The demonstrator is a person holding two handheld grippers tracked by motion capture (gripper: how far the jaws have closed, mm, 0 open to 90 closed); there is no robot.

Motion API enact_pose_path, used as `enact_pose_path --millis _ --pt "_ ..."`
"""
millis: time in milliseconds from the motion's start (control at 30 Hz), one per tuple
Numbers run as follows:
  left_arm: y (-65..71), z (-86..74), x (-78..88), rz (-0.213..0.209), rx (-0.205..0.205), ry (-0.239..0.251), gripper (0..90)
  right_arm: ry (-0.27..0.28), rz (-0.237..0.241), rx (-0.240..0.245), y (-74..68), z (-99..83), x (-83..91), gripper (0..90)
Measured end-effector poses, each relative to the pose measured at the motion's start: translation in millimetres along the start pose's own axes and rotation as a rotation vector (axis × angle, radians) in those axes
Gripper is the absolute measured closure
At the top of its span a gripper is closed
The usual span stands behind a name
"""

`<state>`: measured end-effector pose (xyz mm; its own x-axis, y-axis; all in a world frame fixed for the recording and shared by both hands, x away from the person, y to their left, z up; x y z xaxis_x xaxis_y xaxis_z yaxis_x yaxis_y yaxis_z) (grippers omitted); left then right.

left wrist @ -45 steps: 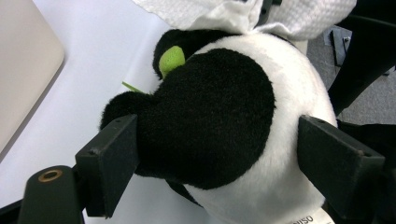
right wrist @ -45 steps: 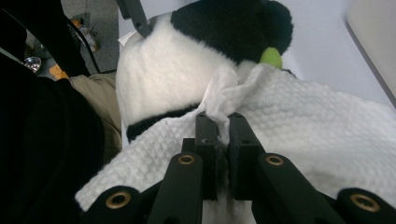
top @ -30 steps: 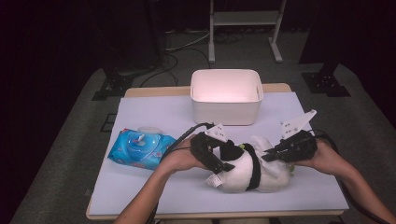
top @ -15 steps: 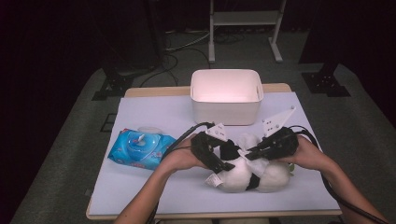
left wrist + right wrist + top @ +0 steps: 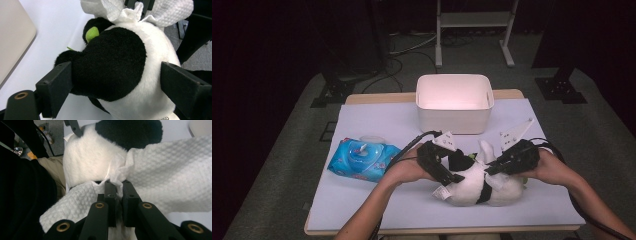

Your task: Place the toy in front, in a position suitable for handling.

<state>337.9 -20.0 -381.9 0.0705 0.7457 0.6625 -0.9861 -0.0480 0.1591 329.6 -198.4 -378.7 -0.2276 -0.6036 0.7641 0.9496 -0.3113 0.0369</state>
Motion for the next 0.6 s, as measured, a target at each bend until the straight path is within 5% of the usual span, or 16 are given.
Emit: enact_pose_path --millis 300,600 --pt "5.9 -4.1 2.3 -0.006 -0.002 0.009 10.3 0.012 -0.034 -0.023 6.4 -10.1 8.1 83.5" --pt "9.0 -16.5 -8.2 -0.062 0.036 0.053 9.1 0.036 -0.033 -0.045 5.6 -17.5 12.5 83.4"
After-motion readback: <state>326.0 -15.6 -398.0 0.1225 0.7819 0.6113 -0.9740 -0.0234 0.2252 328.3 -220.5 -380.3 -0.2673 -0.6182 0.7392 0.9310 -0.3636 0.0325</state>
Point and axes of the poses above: each handheld gripper's, and its own axes: x roughly backward along the jaws, z roughly out of its top, y roughly to its right, the point moved 6 cm from there along -x, roughly forward along the jaws, and after that the axes turned 10 degrees about -z, right-handed, at the moved point
